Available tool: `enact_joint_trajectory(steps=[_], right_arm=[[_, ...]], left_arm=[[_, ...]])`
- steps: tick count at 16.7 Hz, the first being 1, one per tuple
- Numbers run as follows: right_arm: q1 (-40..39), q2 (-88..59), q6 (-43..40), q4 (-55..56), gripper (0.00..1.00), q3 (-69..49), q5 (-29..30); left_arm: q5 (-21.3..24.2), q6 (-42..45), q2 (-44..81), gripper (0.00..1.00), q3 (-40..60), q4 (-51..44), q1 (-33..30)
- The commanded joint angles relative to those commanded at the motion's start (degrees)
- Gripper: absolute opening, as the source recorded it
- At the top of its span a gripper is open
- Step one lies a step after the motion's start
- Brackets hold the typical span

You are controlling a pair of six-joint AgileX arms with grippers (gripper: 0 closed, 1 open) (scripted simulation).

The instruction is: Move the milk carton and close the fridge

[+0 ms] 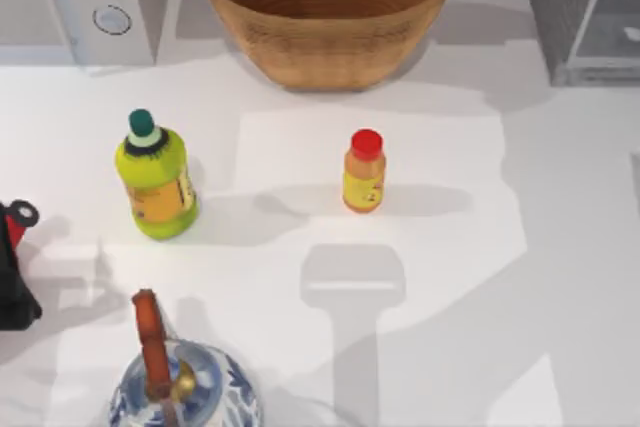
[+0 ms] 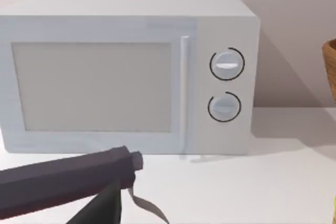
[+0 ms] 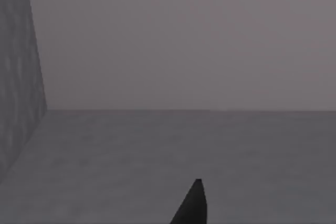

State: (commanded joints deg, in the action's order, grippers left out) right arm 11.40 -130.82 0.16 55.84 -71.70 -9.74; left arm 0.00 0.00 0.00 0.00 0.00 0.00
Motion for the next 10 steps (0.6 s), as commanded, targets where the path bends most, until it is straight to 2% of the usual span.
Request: enact_joint_trajectory(steps=[3, 10], right_arm=[[0.00, 0.00, 0.00, 0.00, 0.98, 0.00, 0.00], [0.00, 0.00, 0.00, 0.00, 1.00, 0.00, 0.00]], left_arm=[[0.00, 0.00, 0.00, 1.00, 0.00, 0.00, 0.00], [0.00, 0.00, 0.00, 1.00, 0.00, 0.00, 0.00]])
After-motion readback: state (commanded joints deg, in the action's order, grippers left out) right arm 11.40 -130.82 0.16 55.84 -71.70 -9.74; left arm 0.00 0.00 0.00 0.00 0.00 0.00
